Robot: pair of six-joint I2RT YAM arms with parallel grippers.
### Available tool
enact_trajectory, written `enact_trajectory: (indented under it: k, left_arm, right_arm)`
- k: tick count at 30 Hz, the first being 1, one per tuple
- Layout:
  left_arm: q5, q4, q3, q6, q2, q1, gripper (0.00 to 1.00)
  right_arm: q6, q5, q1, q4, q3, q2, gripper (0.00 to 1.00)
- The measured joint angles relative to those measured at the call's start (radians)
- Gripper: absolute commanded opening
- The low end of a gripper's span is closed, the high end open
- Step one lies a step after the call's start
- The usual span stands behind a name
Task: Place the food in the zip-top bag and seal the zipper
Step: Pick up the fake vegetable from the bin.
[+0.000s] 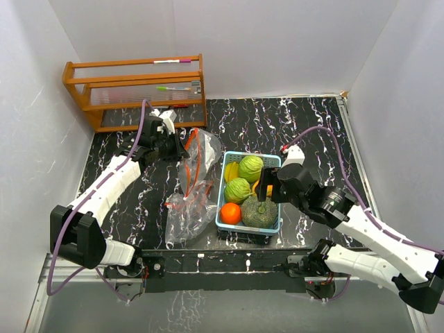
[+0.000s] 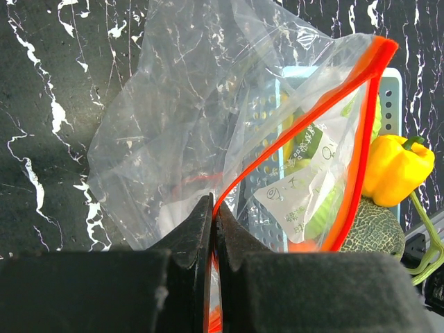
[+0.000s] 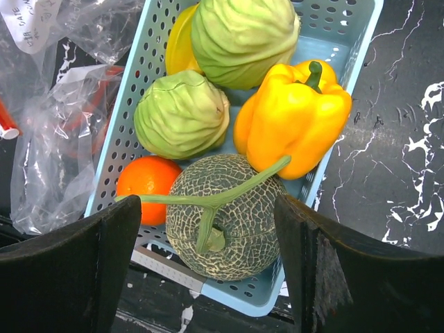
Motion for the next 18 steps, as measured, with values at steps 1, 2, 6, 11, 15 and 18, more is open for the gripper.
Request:
enact_trajectory:
  k: [1, 2, 6, 11, 15, 18]
  left_arm:
    - [0.000, 0.000, 0.000, -0.001, 0.000, 0.000, 0.00]
    - [0.000, 0.000, 0.000, -0.002, 0.000, 0.000, 0.00]
    - [0.000, 0.000, 0.000, -0.002, 0.000, 0.000, 0.00]
    - [0.003, 0.000, -0.003, -0.004, 0.000, 0.000, 0.00]
    - [0.005, 0.005, -0.005, -0.006, 0.000, 0.000, 0.00]
    - [0.011, 0.013, -0.011, -0.006, 0.000, 0.000, 0.00]
  right_arm:
    - [0.000, 0.000, 0.000, 0.000, -0.002, 0.000, 0.80]
    - [-0.001, 0.004, 0.000, 0.000, -0.003, 0.004, 0.80]
    - [-0.002, 0.070, 0.001, 0.002, 0.001, 0.046, 0.85]
    - [0.028, 0.212, 0.000, -0.013, 0.054, 0.151, 0.98]
    - [0.061, 0.267, -0.002, -0.021, 0.076, 0.217, 0.98]
    - [0.082, 0.275, -0.015, -0.021, 0.076, 0.265, 0.98]
